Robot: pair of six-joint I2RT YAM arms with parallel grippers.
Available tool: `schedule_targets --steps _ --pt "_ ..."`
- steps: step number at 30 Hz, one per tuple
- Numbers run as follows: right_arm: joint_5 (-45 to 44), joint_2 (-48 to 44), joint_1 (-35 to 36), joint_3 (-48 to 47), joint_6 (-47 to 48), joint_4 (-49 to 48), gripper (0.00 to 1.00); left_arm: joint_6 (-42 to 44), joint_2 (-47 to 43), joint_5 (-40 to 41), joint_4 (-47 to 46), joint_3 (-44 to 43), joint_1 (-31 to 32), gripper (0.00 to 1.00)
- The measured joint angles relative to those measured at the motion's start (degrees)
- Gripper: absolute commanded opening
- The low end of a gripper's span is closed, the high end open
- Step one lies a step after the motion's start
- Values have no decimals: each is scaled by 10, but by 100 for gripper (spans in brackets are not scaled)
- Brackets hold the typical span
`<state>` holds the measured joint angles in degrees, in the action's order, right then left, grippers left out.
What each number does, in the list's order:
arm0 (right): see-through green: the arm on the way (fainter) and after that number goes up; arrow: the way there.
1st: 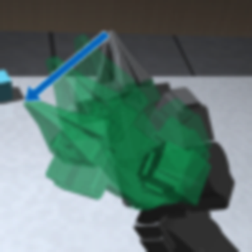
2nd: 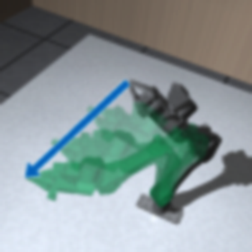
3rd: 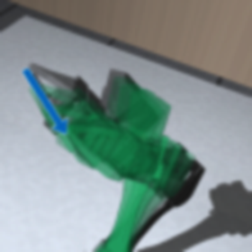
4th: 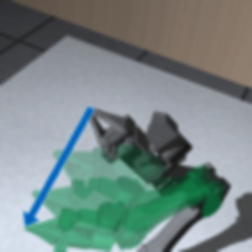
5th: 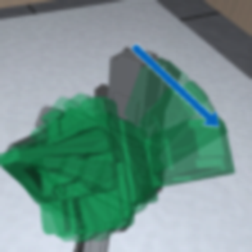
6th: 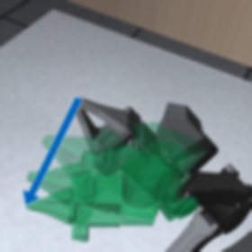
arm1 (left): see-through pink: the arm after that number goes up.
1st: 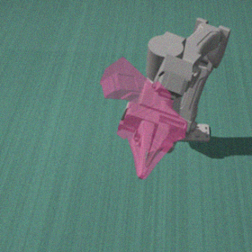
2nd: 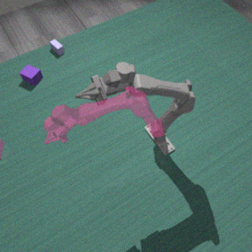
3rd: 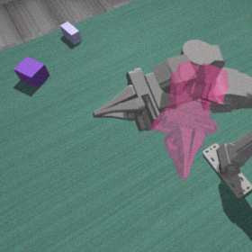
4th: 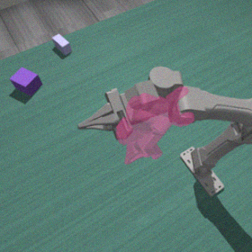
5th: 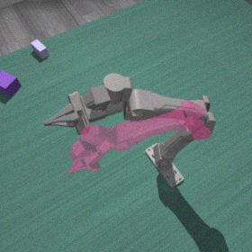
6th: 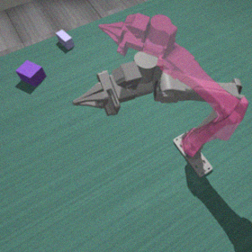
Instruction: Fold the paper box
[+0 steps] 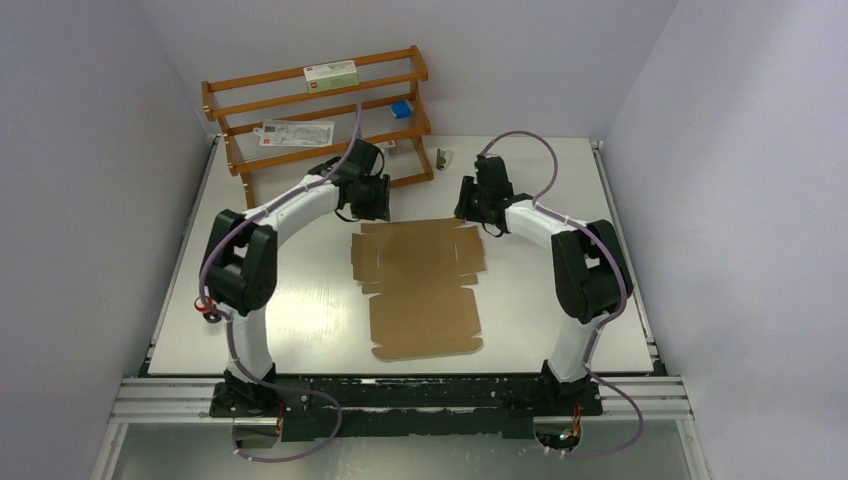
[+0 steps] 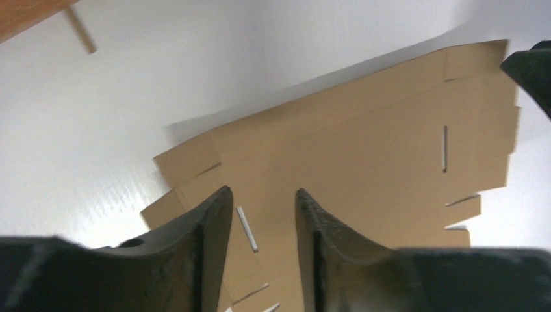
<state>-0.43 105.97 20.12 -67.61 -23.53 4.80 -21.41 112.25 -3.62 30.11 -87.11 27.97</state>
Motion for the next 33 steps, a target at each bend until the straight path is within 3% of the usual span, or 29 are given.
schedule_targets --steps 5,11,23,33 --pt "22 -36 -15 14 2 10 63 3 -104 6 6 66 -25 64" --pt "59 -144 -47 99 -7 19 73 -7 -241 2 16 180 -47 71" --pt "163 -270 -100 267 -36 32 80 -80 -375 -55 22 382 -59 74" --pt "219 -273 -100 342 -74 -14 79 -155 -379 -115 -63 471 -61 72"
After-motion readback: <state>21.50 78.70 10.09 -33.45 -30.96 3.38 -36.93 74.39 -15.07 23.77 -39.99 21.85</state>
